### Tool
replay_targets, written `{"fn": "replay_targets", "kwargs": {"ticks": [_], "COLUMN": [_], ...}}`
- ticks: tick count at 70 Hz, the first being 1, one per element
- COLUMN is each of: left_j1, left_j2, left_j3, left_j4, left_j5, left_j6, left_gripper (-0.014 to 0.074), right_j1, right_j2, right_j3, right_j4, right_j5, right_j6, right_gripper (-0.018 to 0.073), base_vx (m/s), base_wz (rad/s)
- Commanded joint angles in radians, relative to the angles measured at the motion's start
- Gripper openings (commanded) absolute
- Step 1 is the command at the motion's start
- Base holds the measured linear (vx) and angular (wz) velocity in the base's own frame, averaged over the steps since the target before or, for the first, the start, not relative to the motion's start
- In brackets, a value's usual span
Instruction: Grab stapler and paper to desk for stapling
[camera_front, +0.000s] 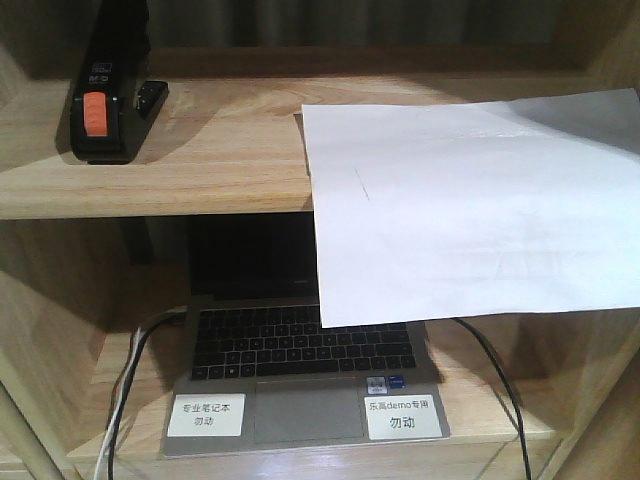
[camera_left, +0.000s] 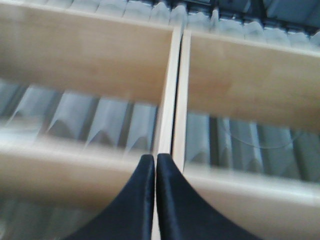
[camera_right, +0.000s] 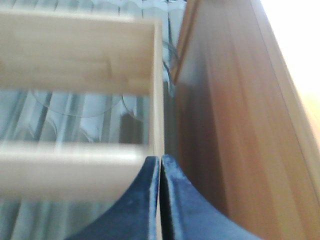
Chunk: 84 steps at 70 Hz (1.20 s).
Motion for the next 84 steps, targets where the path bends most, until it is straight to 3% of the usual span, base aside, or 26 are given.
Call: {"fn": "replay_targets", "kwargs": {"ticks": [1,11,26,34,45,55,71,76,84], "left_j1": [-0.005,-0.005,-0.005,-0.005,-0.005,-0.005,-0.005,-0.005,-0.005], "left_j2": [0.104,0.201,0.302,0.347,0.364,0.364,0.364,0.364,0.364], "left_j3": [-0.130,-0.221,-0.224,-0.224,-0.224,-0.224,-0.224,-0.224,-0.224], "left_j4": [-0.005,-0.005,-0.005,-0.007,-0.007,-0.007,-0.007,-0.007,-0.007], "left_j5": [0.142,0.313,0.545,0.654,0.714,0.727,0.728,0.728,0.727], "left_j6": [-0.009,-0.008,0.031,0.045,0.045,0.045,0.045,0.045,0.045], "left_gripper": [-0.0006,-0.0002,0.0042,0.0101,0.0242,0.0421,0.0730,0.0733,0.0719], "right_j1": [-0.008,-0.008,-0.008,-0.008,-0.008,-0.008,-0.008,-0.008,-0.008], "right_j2": [0.115,0.259,0.412,0.468,0.502,0.504,0.502,0.502,0.502], "right_j3": [-0.135,-0.267,-0.284,-0.284,-0.284,-0.284,-0.284,-0.284,-0.284], "right_j4": [-0.004,-0.004,-0.002,0.016,0.077,0.081,0.081,0.080,0.075], "right_j5": [0.098,0.322,0.552,0.642,0.677,0.677,0.677,0.677,0.677], "right_j6": [0.004,0.011,0.011,0.011,0.010,0.009,-0.004,-0.005,-0.005], "right_gripper": [-0.0006,-0.0006,-0.0001,0.0008,0.0067,0.0210,0.0627,0.0730,0.0722], "base_vx": [0.00,0.00,0.00,0.00,0.00,0.00,0.00,0.00,0.00], "base_wz": [0.00,0.00,0.00,0.00,0.00,0.00,0.00,0.00,0.00]}}
